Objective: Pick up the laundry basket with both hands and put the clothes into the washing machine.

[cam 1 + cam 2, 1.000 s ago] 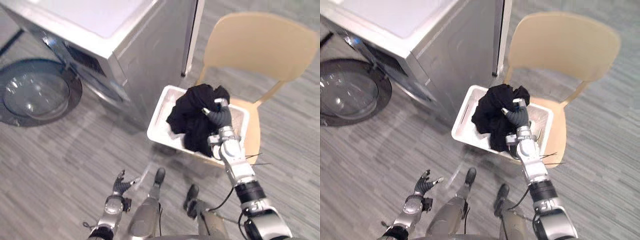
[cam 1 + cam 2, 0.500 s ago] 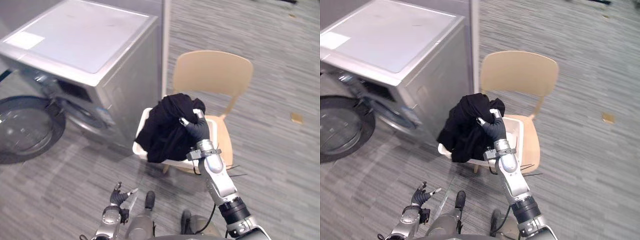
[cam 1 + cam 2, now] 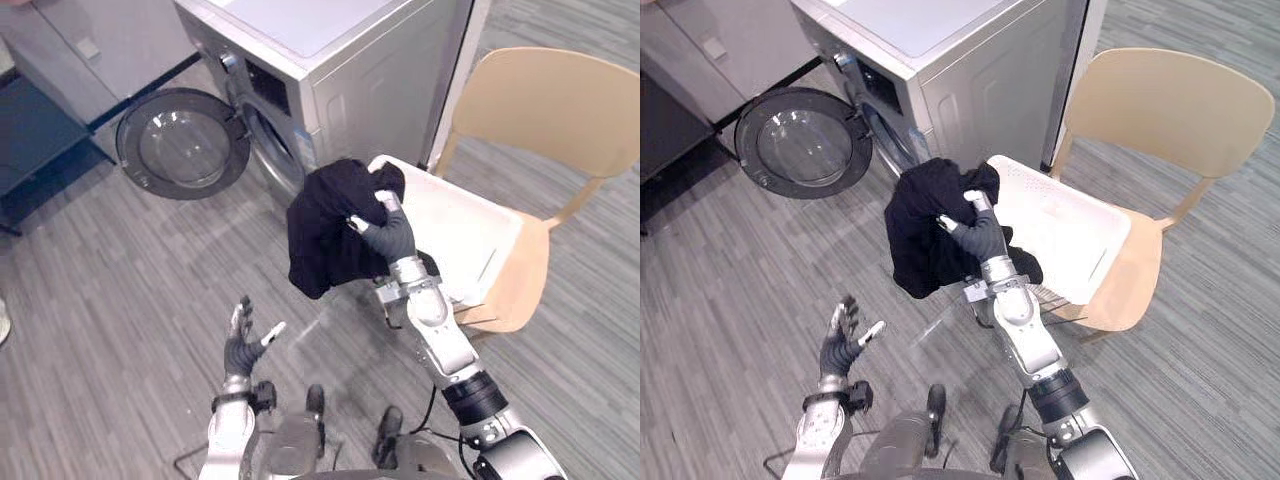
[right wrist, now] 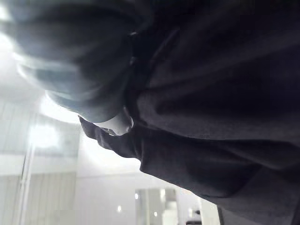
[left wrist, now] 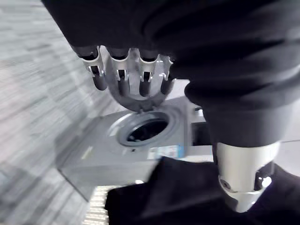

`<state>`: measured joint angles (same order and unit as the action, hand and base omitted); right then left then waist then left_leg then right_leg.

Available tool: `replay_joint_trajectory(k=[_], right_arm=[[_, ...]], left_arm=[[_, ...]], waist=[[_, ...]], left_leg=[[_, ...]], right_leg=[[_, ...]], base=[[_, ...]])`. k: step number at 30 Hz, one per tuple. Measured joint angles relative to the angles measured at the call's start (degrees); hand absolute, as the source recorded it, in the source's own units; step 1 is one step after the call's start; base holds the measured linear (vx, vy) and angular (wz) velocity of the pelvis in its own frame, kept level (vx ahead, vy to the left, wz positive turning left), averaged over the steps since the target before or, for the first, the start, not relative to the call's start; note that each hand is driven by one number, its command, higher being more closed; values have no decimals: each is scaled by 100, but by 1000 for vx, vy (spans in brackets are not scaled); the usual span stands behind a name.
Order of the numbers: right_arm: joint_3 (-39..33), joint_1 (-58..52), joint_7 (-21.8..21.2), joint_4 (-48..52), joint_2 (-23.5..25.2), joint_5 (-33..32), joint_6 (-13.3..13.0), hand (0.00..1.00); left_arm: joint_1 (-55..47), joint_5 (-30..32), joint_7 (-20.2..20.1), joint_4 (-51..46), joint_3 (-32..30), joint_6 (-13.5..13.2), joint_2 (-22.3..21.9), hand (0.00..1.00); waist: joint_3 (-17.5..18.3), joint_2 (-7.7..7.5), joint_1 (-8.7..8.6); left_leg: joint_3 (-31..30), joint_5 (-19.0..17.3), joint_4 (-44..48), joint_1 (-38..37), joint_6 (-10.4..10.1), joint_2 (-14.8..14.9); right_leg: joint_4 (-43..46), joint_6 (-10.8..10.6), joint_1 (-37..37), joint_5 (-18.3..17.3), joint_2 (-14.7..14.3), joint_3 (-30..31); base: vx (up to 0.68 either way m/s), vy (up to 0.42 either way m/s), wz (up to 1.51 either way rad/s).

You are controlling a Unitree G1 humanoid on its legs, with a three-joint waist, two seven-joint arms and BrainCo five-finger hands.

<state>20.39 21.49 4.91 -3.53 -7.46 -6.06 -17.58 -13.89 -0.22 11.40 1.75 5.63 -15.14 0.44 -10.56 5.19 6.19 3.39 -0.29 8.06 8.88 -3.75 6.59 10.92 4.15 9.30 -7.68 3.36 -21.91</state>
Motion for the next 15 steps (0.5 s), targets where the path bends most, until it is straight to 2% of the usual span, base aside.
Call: replay_joint_trajectory(k=[1, 2, 3, 4, 8, 11, 15], right_arm=[[2, 23, -4, -11, -12, 30, 1, 100], [13, 128, -7, -34, -90, 126, 12, 100], [13, 170, -11, -34, -139, 193, 11, 100], [1, 183, -8, -38, -156, 294, 20, 100], [221, 252, -66, -38, -175, 473, 25, 100], [538, 580, -159, -38, -150, 499, 26, 100], [884, 705, -262, -38, -2, 491, 32, 100]], left_arm=[[64, 5, 3, -14, 48, -26, 1, 0], [291, 88, 6, -30, 197, -90, 6, 0], [450, 118, 11, -14, 302, -101, 38, 0], [741, 264, 58, 34, 399, -105, 118, 0], [1288, 564, 397, 102, 584, -186, 561, 0], [1474, 675, 532, 147, 738, -186, 802, 0], [1865, 877, 632, 508, 1047, -167, 846, 0]], waist=[[19, 23, -20], [92, 135, -109], [126, 184, -155], [144, 142, -202], [252, 1, -223], [383, -82, -224], [567, -103, -226]], left_leg=[[58, 9, -141, -87, -4, 30], [150, 134, -723, -355, -177, 90], [129, 249, -1003, -449, -309, 130], [19, 400, -1153, -444, -276, 76], [-167, 483, -1108, -449, -162, -127], [-160, 535, -1110, -393, -123, -160], [-143, 562, -1110, -452, -144, -143]], right_leg=[[-22, -20, 0, 20, -9, -49], [-78, -69, 5, 80, -52, -242], [-95, -101, 6, 109, -59, -365], [-116, -171, -1, 173, 6, -472], [-288, -352, -201, 336, 174, -578], [-505, -347, -224, 527, 153, -559], [-779, -304, -378, 692, 66, -504]], base=[[-131, 94, 72], [-80, 93, 61], [-140, 136, 78], [-130, 123, 62], [-98, 112, 29], [-83, 69, -1], [-27, 16, -5]])
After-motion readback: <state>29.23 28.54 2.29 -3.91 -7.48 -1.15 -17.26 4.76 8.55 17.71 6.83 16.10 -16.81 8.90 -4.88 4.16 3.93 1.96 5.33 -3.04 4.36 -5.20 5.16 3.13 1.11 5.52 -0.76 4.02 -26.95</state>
